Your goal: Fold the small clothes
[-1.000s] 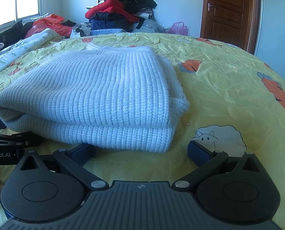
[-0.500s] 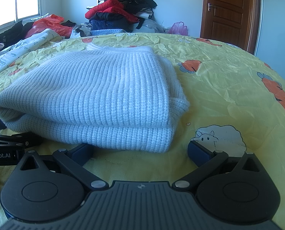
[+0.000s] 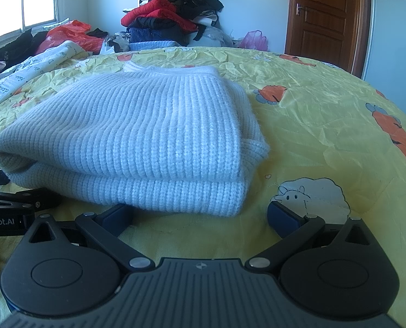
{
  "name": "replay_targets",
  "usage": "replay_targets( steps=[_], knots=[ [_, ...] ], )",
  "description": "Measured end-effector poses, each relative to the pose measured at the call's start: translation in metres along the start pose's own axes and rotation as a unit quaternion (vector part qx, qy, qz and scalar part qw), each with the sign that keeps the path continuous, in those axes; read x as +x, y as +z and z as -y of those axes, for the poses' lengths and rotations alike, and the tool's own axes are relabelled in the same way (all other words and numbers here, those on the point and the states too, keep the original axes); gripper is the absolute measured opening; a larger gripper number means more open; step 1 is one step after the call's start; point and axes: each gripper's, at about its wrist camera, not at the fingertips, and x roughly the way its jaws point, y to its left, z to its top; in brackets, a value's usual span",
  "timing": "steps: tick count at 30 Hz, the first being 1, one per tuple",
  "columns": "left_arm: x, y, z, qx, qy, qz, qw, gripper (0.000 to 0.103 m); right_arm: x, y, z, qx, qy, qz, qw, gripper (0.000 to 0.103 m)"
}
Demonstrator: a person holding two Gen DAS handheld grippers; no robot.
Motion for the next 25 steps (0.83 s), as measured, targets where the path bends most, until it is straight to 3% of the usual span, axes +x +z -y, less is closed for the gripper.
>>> replay_targets(
  steps=[5,12,15,19,21,25],
  knots=[
    [-0.021,-0.003,0.001,0.005,0.014,-0.019,0.9997,0.103,-0.022,-0.001,0.005,0.031,0.018,-0.004,0.999,0.103],
    [-0.057,-0.001,-0.011,-0.065,-0.063,-0.001,0.9958,0.103,-0.058,-0.001,0.012,0.064,0.055,0.016,0.996,0.103],
    [-0.069,0.0,-0.01,-0.066,-0.053,0.042,0.9955,0.103,-0.062,0.0,0.013,0.065,0.06,0.018,0.996,0.103],
    [-0.075,0.002,-0.005,-0.059,-0.019,0.062,0.9961,0.103,-0.061,0.002,0.012,0.065,0.058,0.015,0.996,0.103],
    [-0.076,0.002,-0.007,-0.063,-0.019,0.059,0.9961,0.103,-0.06,0.003,0.011,0.066,0.058,0.013,0.996,0.103],
    [-0.078,0.002,-0.014,-0.063,-0.068,0.028,0.9954,0.103,-0.061,0.002,0.014,0.07,0.059,0.011,0.996,0.103]
  ],
)
